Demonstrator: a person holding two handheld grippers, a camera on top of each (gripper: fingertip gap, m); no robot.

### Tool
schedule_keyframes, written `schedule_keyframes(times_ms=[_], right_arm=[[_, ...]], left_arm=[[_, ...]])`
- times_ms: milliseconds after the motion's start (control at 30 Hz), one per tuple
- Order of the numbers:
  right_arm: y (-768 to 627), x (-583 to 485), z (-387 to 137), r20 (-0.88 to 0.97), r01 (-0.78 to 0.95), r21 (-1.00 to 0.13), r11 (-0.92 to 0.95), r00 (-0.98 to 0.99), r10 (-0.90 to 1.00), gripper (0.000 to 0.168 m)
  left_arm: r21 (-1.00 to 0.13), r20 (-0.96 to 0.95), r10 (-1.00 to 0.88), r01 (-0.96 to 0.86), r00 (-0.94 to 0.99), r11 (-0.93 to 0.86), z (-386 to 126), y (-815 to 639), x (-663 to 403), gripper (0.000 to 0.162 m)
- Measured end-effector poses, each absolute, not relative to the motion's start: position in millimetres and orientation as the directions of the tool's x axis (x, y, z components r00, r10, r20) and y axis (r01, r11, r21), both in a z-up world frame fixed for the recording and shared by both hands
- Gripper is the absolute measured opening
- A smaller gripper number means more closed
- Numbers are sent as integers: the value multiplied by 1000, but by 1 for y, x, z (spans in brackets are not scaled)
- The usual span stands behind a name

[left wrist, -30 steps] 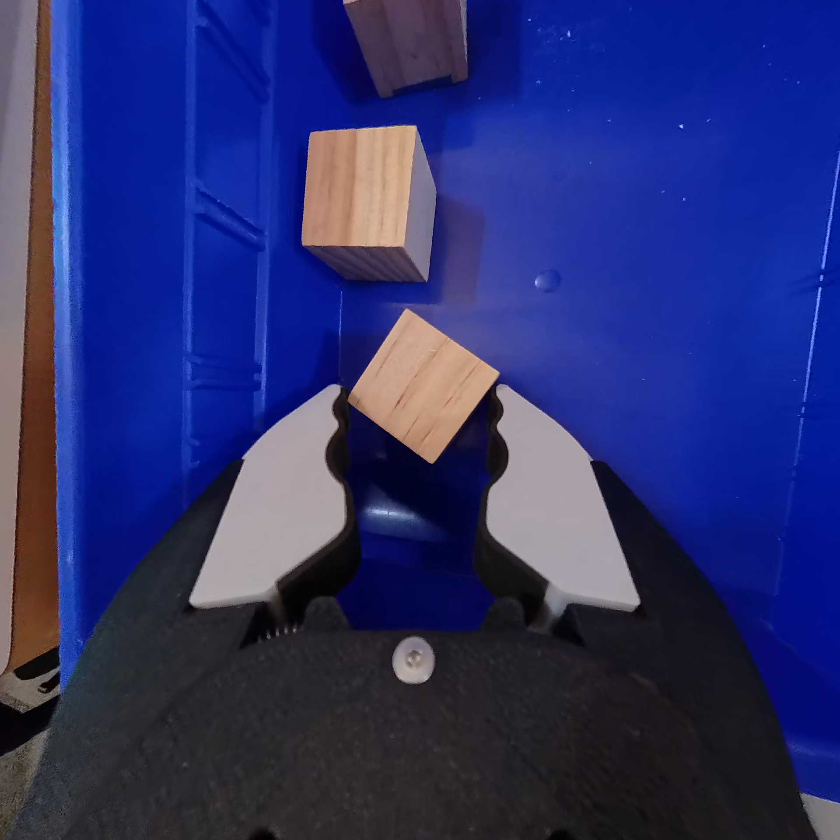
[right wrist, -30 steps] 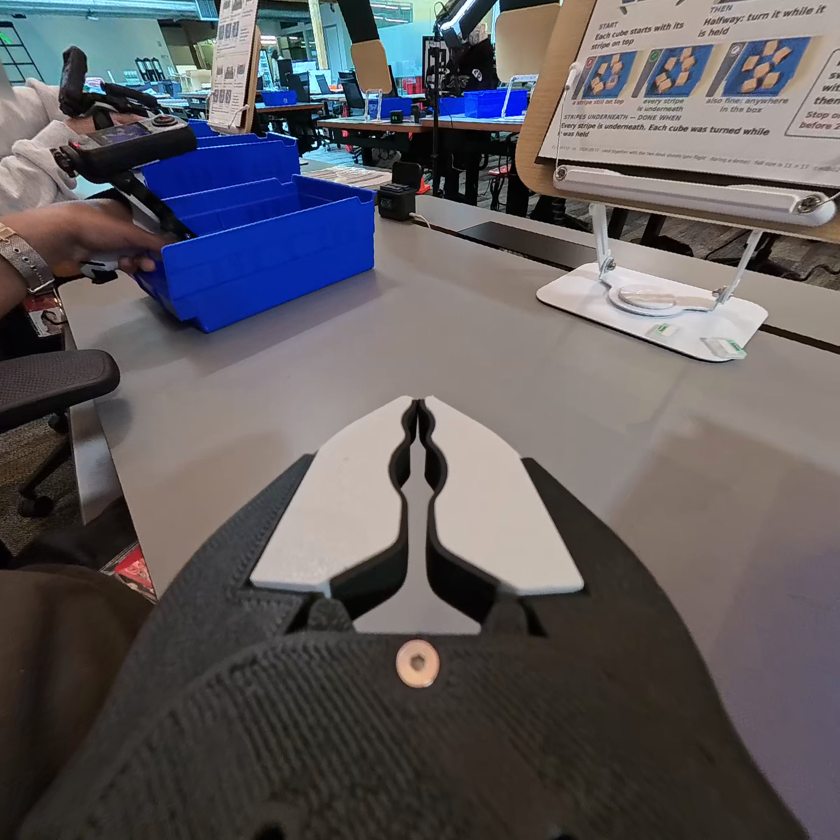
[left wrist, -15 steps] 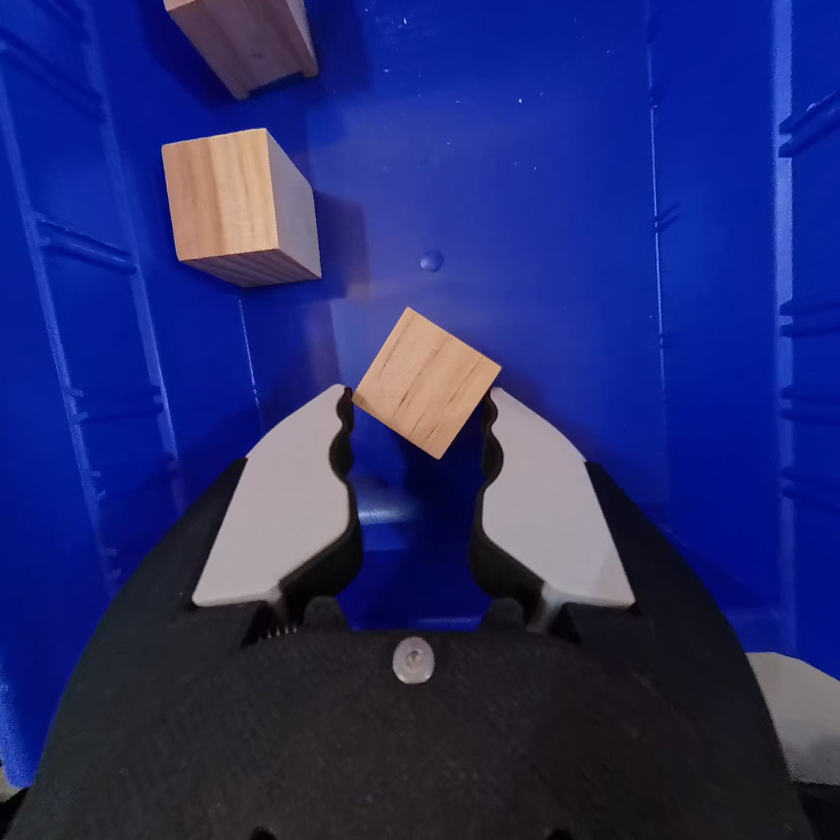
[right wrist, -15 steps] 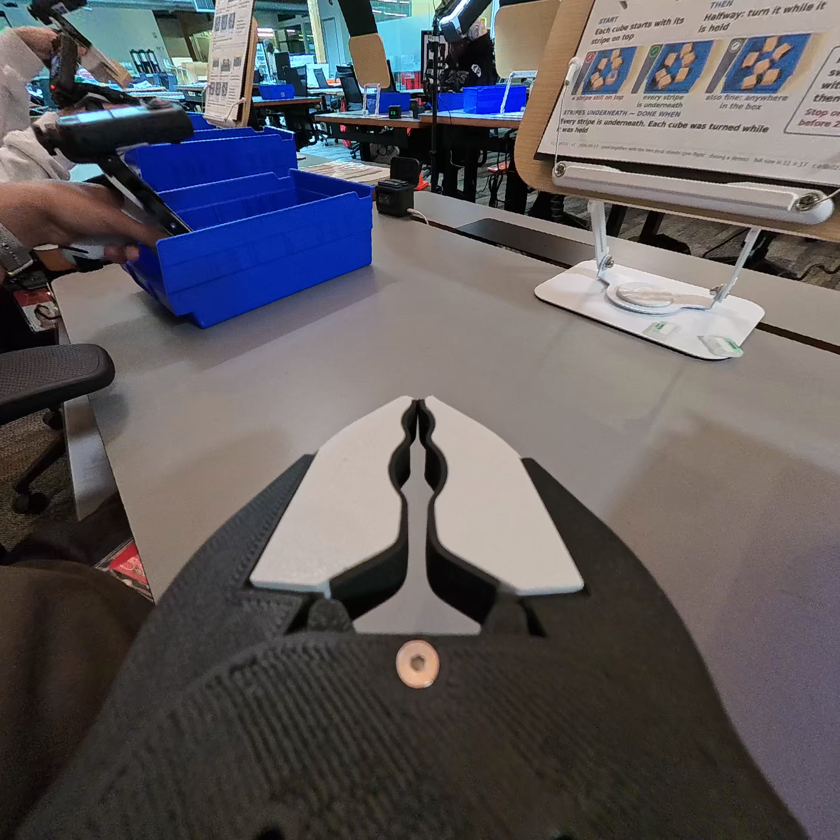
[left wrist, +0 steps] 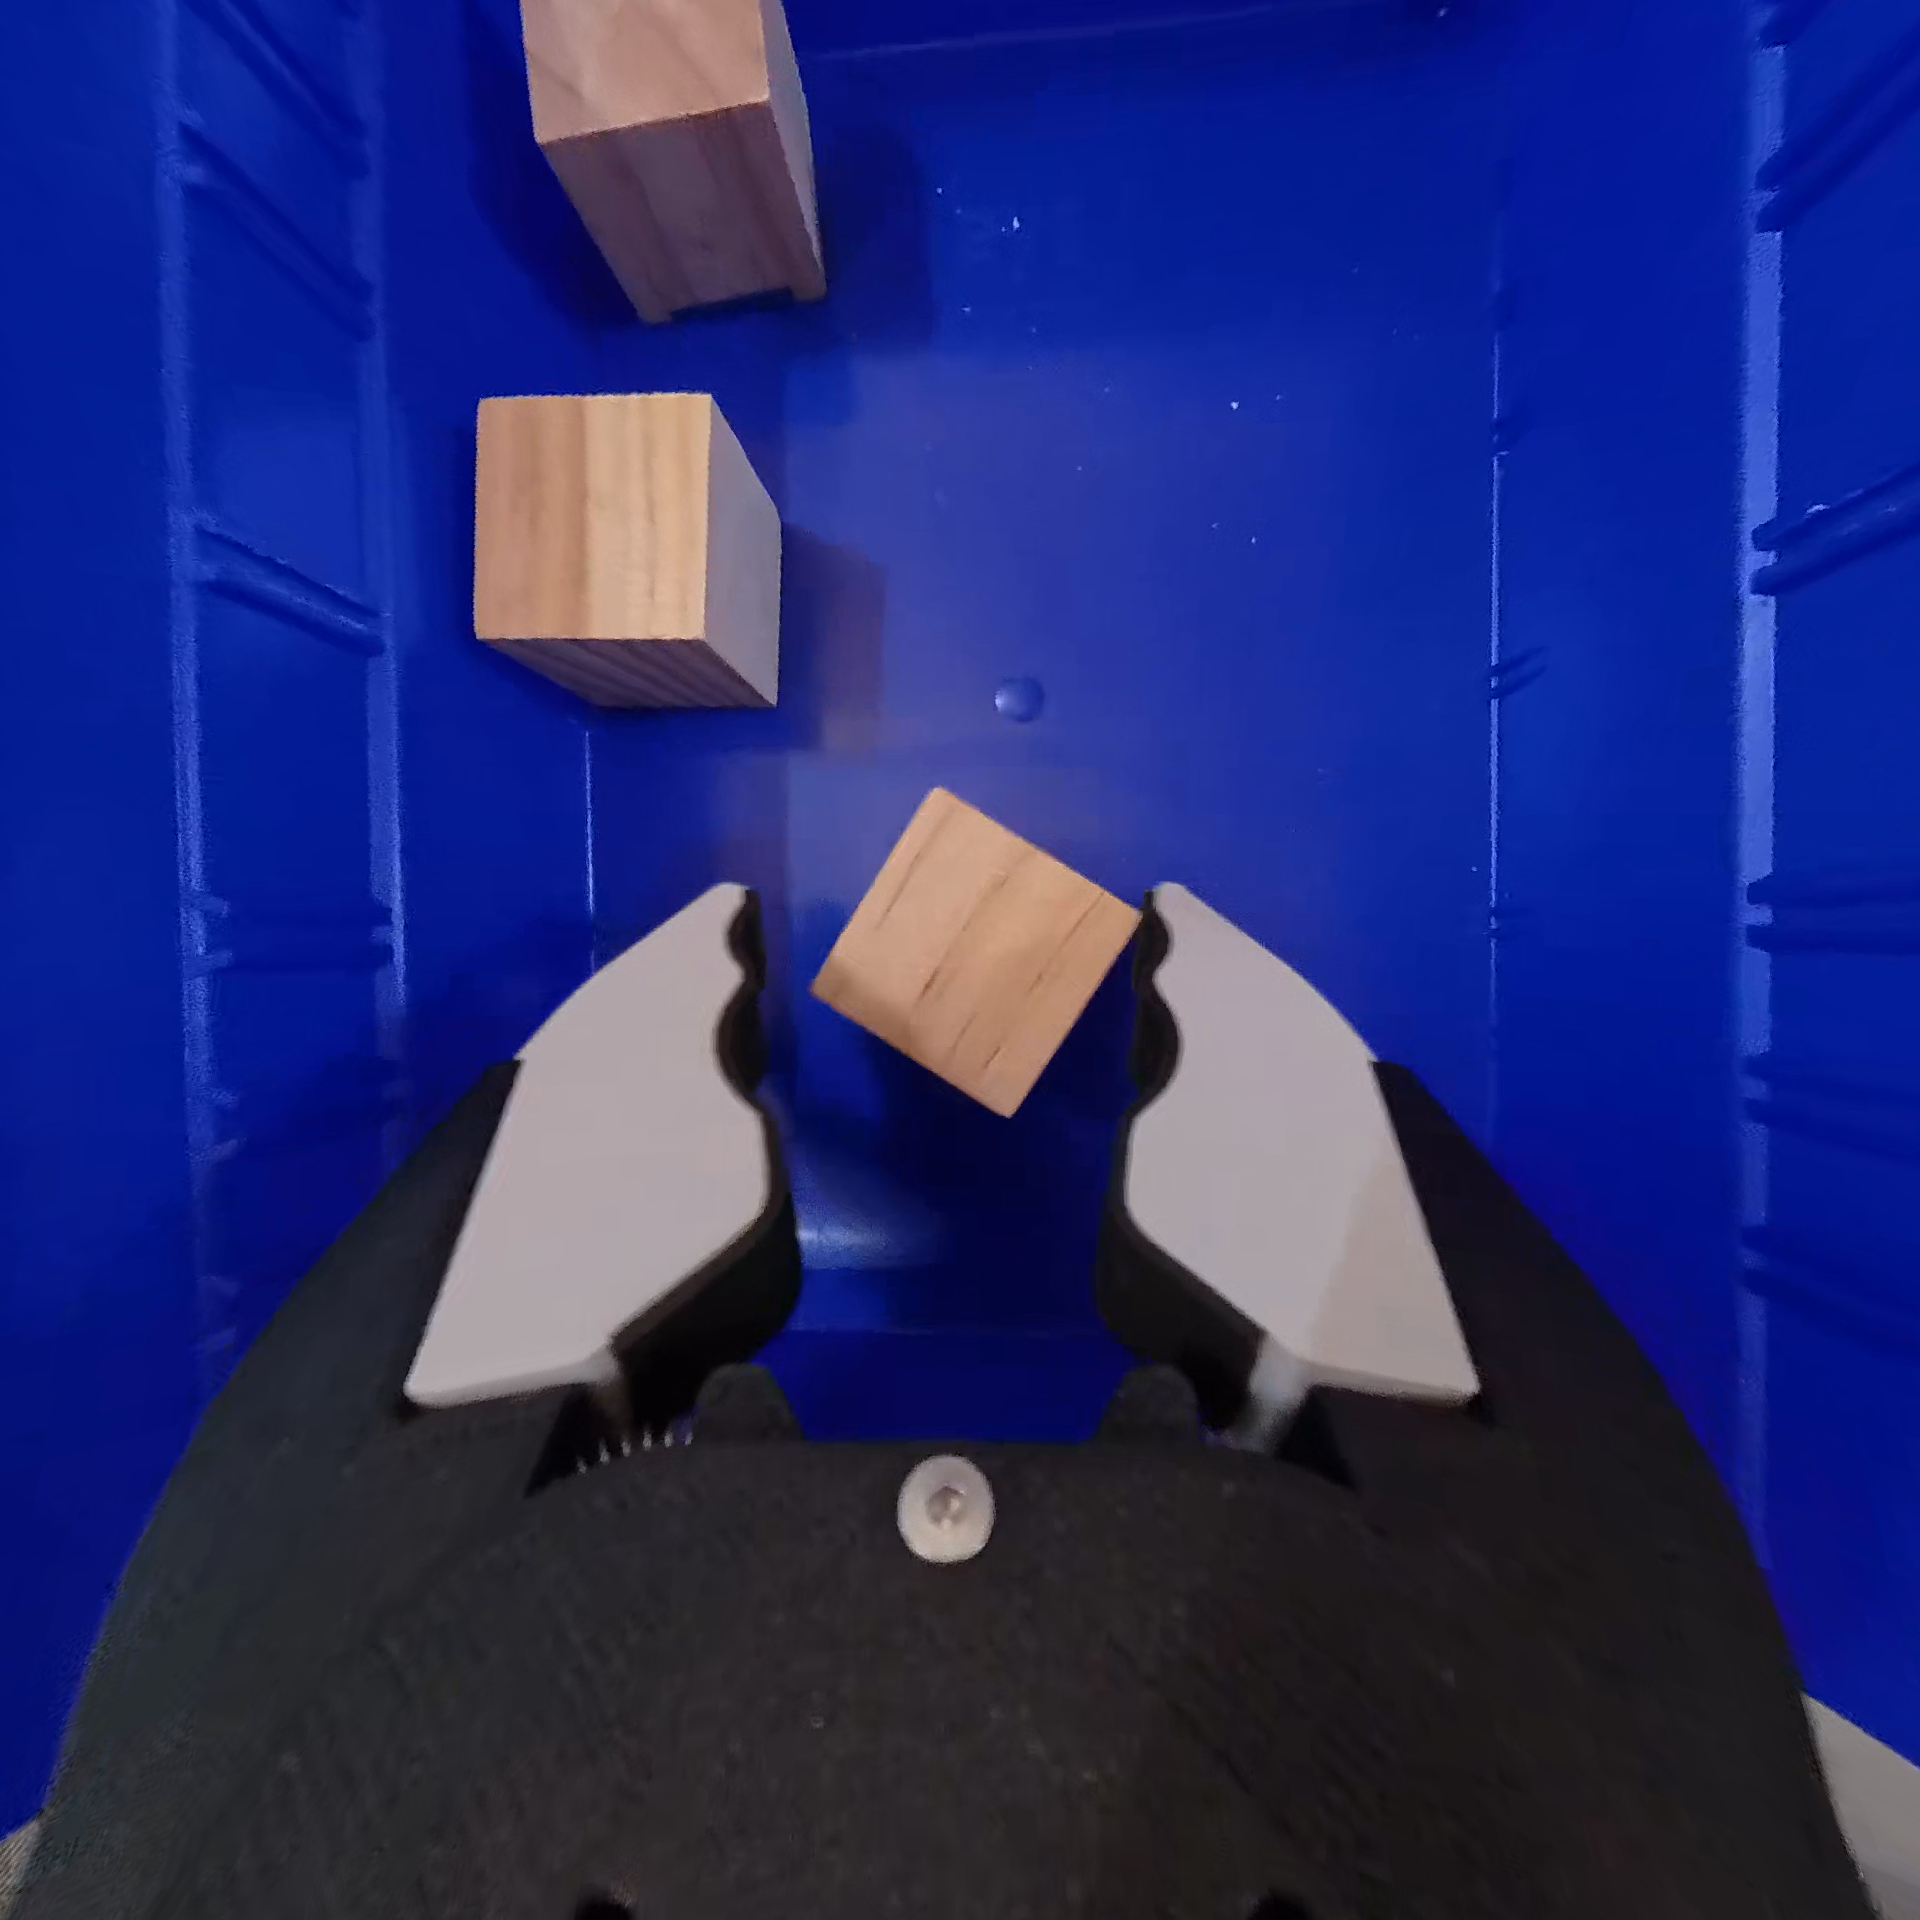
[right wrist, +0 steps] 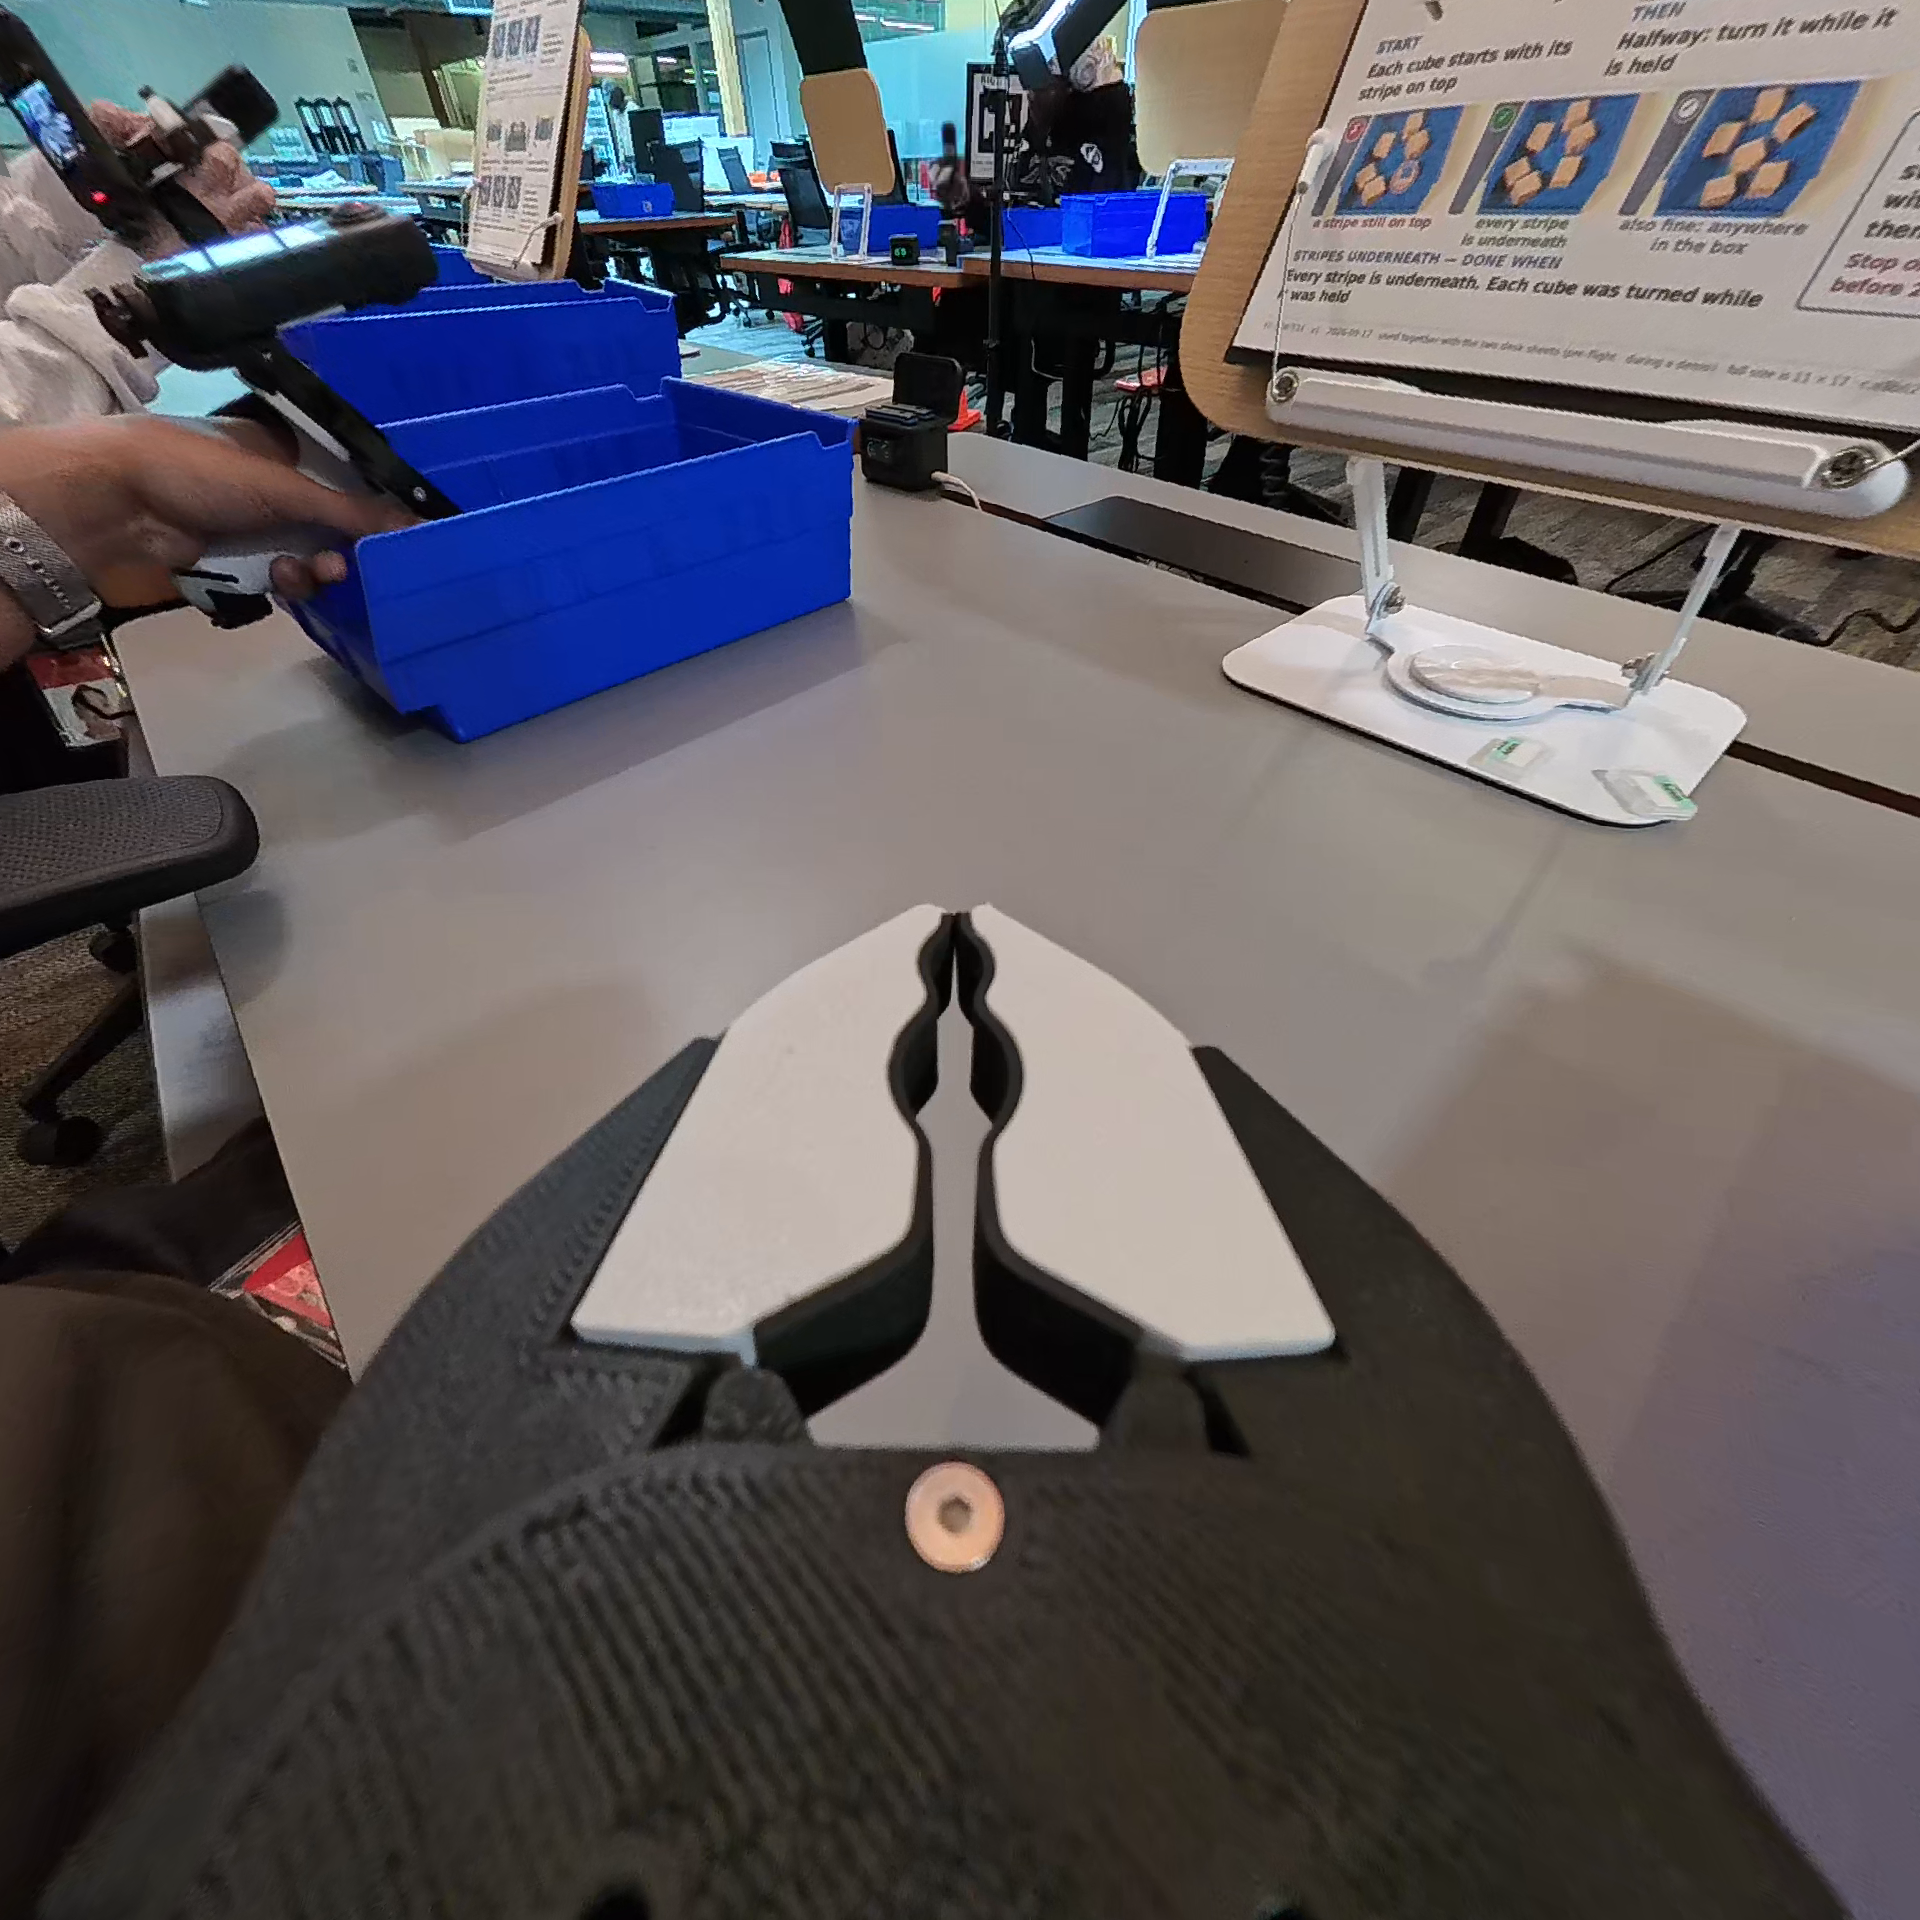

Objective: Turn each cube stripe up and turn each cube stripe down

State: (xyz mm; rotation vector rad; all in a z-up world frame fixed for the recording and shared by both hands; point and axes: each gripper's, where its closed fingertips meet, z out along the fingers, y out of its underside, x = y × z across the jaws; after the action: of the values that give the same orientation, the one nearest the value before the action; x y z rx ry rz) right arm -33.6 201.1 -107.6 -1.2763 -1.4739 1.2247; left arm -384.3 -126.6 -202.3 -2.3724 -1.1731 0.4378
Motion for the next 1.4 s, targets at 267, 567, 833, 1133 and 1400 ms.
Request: schedule_keyframes(times_ms=[267, 567, 833, 1133, 1400], right_arm=[[202, -34, -108, -16, 198, -980, 16, -156, 988, 0], [202, -35, -109, -13, 198, -980, 18, -154, 988, 0], [201, -35, -105, -26, 177, -984, 2, -154, 988, 0], [191, -31, -72, -159, 28, -987, -156, -188, 969, 30], [142, -25, -53, -504, 90, -844, -528, -469, 725, 55]], left_arm=[[-572, -20, 811, 658, 585, -489, -181, -127, -384, 54], [-793, 338, 711, 593, 617, -138, -89, -98, -379, 52], [-783, 622, 67, 620, 780, 52, 14, -27, -291, 51], [-700, 645, -454, 713, 615, -29, 31, 78, -171, 50], [-518, 751, -562, 837, 346, -176, -19, 138, -99, 50]])
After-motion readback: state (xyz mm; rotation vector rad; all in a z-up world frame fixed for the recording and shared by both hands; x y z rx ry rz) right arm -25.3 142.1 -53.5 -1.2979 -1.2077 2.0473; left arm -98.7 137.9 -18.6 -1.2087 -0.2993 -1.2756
